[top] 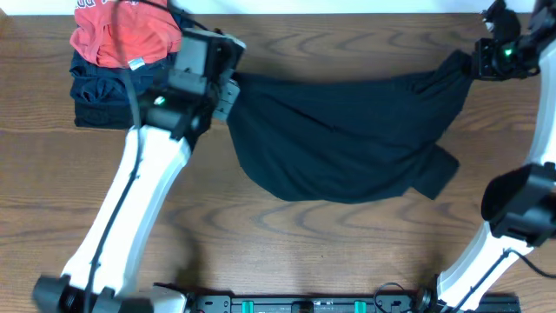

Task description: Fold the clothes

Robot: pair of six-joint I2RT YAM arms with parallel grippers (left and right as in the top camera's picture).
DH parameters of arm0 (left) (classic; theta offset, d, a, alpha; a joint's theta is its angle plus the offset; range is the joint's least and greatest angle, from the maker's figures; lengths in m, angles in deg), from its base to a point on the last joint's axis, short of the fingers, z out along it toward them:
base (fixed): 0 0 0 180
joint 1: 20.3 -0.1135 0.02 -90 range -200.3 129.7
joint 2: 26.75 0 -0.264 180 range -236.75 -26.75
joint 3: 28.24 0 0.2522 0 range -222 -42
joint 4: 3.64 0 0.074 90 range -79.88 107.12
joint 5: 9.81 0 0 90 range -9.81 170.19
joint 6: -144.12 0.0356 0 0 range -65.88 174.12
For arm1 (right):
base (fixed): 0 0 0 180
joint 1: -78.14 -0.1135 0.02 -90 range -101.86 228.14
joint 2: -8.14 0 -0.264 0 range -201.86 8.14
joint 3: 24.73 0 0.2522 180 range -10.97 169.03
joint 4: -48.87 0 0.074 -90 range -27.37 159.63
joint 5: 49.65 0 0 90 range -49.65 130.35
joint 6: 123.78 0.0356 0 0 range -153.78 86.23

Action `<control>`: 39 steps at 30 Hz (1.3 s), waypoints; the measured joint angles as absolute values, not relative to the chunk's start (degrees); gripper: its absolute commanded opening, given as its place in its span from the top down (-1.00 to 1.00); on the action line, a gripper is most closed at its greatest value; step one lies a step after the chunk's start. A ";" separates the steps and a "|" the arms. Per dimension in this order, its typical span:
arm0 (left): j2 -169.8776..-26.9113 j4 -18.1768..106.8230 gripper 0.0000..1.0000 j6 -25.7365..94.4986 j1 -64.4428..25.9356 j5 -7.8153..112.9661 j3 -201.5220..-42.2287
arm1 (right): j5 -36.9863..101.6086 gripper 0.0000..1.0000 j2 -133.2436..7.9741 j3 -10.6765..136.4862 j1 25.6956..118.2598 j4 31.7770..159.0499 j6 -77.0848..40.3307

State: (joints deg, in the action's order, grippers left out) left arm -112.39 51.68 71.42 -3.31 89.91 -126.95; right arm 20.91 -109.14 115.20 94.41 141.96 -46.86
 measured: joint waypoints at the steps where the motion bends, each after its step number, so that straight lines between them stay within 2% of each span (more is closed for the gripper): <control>1: -111.50 51.66 0.88 71.09 -3.40 90.26 -126.95 | 20.83 0.98 -107.80 115.20 94.54 142.11 -46.59; 15: -95.72 52.18 0.88 67.81 -3.42 93.95 -126.95 | 20.28 0.98 -79.48 115.24 100.14 144.32 -43.32; 25: -80.33 57.34 0.88 63.79 -3.42 93.80 -126.95 | 21.74 0.98 -61.14 115.39 105.91 146.31 -42.33; 32: -76.96 60.36 0.88 62.59 -3.44 91.17 -126.99 | 22.40 0.98 -57.49 115.81 106.48 146.09 -41.90; 39: -82.78 61.25 0.88 61.95 -3.44 89.16 -126.99 | 22.31 0.98 -63.45 115.79 106.52 146.59 -41.85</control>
